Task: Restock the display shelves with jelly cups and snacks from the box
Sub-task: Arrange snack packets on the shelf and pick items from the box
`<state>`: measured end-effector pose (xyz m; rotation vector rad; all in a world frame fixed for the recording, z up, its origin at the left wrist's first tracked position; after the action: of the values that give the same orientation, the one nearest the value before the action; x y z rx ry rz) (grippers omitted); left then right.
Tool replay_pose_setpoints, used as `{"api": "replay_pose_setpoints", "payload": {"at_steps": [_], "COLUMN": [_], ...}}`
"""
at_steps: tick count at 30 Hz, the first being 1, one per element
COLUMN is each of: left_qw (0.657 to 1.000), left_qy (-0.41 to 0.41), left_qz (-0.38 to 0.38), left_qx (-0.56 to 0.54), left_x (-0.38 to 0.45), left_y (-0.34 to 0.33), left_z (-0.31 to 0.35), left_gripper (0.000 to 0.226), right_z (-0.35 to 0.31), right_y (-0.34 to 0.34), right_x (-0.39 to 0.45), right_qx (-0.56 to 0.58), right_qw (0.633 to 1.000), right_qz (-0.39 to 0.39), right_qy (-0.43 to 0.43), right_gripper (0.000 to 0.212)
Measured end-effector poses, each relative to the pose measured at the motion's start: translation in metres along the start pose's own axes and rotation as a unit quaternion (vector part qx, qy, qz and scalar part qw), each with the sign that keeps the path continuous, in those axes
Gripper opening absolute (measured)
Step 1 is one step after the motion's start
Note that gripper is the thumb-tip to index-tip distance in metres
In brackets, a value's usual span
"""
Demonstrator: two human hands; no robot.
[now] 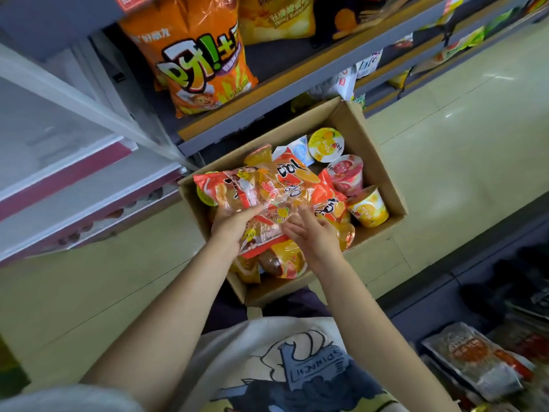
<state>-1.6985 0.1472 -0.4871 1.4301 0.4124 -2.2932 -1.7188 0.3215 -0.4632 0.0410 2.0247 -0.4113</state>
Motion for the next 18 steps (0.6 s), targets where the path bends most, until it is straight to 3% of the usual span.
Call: {"api": "replay_pose_setpoints", "payload": {"at_steps": [2, 5, 9, 14, 18], "left_qw": [0.999, 0.996, 0.99, 0.984, 0.986], "left_qy": [-0.022, -0.055, -0.075, -0.104, -0.113], "left_qz": [-0.013, -0.038, -0.041, -0.057, -0.044], "left_qx": [0.042, 0.065, 0.113, 0.134, 0.11], "left_x": [-0.012, -0.022, -0.034, -0.049, -0.058], "left_y": [0.006, 0.019, 0.03, 0.035, 0.037], "left_z": [0.002, 0.002, 0.017, 0.033, 0.034], "left_gripper": [0.07, 0.059, 0.075, 0.079, 0.097], "right_z": [-0.007, -0.005, 0.0, -0.002, -0.003], "right_y": [-0.004, -0.016, -0.036, -0.049, -0.042], "right_x": [0.002, 0.004, 0.0, -0.005, -0.002], "right_qx": [-0.019, 0.01, 0.071, 0.101, 0.054], "right_qw": [0.999, 0.993, 0.986, 0.986, 0.996], "right_qz": [0.012, 0.036, 0.036, -0.009, 0.001], "right_qy": [-0.042, -0.114, -0.145, -0.134, -0.07], "right_gripper": [0.08, 0.084, 0.071, 0.069, 0.036]}}
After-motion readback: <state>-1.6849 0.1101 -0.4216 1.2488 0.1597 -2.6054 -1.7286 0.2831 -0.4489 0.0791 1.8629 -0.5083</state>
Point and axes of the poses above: each hand's wrist, its own x-axis towards the middle knuckle, its own y-axis out of the back of the hand, z = x × y, the point moved 2 cm from there along x, towards the middle knuckle, and after that the axes turned 7 degrees about -z, right-handed, at the moved point
